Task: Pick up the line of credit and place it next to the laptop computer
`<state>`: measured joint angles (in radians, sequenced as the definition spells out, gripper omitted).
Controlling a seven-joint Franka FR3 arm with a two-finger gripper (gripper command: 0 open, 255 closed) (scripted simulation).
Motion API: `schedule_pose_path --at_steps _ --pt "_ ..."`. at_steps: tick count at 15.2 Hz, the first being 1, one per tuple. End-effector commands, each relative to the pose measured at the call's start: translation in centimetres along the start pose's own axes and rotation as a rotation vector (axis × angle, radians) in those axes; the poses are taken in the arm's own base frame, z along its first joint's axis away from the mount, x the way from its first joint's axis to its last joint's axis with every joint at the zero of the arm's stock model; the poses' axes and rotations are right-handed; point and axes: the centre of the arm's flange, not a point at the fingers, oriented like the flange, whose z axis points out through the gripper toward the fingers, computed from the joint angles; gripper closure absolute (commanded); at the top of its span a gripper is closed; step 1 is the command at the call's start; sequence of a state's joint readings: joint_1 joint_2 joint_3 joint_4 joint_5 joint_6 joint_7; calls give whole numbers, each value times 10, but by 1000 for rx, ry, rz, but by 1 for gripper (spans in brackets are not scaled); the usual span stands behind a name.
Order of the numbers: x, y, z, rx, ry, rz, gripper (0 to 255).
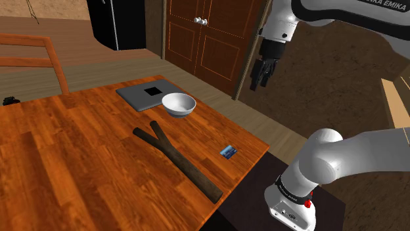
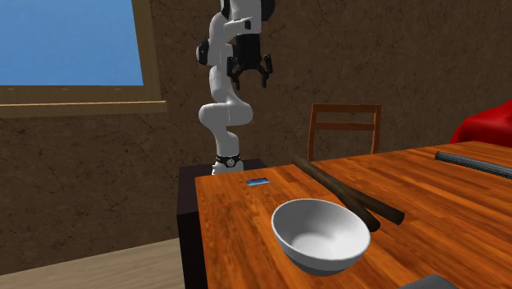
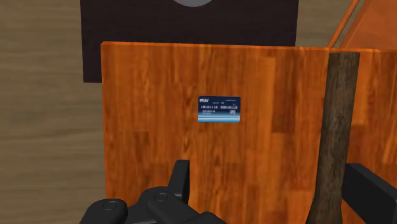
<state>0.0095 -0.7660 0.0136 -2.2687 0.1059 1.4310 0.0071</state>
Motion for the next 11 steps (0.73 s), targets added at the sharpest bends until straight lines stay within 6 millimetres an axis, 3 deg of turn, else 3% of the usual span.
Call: schedule_pose_path --at_steps 1,6,11 --pt "0 0 0 0 0 0 0" --pt "31 -29 65 -126 -104 -320 0" --pt "47 -56 136 -251 -207 -641 0"
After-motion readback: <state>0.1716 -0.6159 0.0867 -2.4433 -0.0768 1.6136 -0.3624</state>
